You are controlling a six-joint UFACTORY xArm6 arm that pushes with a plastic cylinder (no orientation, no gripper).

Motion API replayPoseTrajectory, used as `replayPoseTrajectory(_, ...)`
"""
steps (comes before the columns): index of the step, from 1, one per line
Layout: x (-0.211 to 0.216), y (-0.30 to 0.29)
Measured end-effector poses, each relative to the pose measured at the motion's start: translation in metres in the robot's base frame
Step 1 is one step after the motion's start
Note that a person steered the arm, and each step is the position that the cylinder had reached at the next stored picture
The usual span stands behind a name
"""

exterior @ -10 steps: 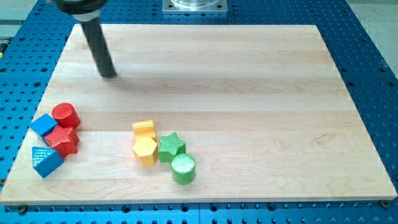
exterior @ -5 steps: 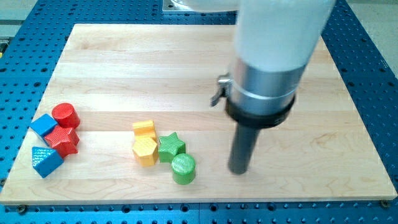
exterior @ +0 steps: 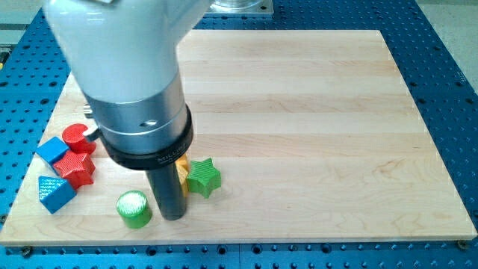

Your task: Place the yellow hexagon at the center of the board

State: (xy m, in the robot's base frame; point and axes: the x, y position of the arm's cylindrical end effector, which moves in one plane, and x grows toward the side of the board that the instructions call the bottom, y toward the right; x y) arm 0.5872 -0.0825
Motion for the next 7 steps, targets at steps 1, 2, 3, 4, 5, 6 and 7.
replayPoseTrajectory(1,-0.055,0.01)
replayPoseTrajectory(2,-0.114,-0.006)
replayPoseTrajectory(3,-0.116,-0.029)
replayPoseTrajectory(4,-0.169,-0.037)
replayPoseTrajectory(5,-0.178,-0.068)
replayPoseTrajectory(6,-0.204,-0.092)
replayPoseTrajectory(7,-0.208,-0.014)
